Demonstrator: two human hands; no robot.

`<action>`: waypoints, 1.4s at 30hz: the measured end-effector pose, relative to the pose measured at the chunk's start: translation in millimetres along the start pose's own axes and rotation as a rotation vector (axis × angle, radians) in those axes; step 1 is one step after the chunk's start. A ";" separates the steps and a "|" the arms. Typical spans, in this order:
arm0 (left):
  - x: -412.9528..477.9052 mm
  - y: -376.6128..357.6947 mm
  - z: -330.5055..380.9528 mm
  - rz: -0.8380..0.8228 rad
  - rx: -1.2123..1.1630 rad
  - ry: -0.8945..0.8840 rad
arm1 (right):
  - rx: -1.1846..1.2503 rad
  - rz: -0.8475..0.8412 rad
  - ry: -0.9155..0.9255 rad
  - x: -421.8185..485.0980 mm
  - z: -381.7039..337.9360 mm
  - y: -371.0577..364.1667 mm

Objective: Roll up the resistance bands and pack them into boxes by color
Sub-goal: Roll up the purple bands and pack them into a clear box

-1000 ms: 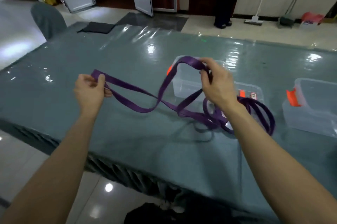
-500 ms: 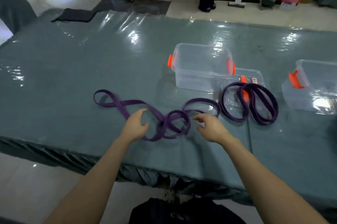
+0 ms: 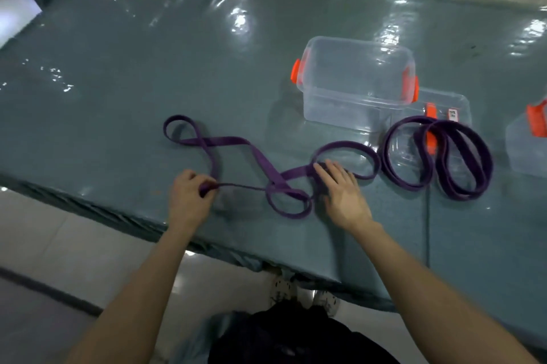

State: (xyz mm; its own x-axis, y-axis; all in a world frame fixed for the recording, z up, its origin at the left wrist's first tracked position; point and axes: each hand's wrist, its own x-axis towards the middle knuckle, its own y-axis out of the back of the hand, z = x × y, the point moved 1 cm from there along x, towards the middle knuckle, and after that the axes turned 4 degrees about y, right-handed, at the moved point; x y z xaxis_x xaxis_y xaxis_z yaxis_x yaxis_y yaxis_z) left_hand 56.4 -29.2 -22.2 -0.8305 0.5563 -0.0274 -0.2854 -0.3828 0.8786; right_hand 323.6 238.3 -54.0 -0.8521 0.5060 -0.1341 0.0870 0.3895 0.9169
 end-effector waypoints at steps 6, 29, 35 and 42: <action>2.2 30.4 -58.9 0.007 -0.001 0.349 | -0.008 -0.211 -0.051 7.0 -9.4 -14.0; 22.2 -15.8 -67.6 -0.245 -0.059 0.368 | 0.228 -0.019 -0.277 26.8 -76.4 -38.6; 53.6 17.2 -45.5 -0.094 -0.477 0.272 | 0.349 0.214 -0.193 51.8 -83.2 40.1; 129.3 128.7 16.1 0.102 -0.783 0.068 | 0.332 0.261 0.101 116.0 -130.4 219.4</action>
State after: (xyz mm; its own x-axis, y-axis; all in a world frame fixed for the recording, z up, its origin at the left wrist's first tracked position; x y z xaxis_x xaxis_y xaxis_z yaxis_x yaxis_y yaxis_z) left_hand -80.0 5.3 95.1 -0.8909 0.4540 -0.0159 -0.4389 -0.8512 0.2879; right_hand 176.5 282.1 180.6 -0.8241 0.5492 0.1389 0.4537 0.4930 0.7423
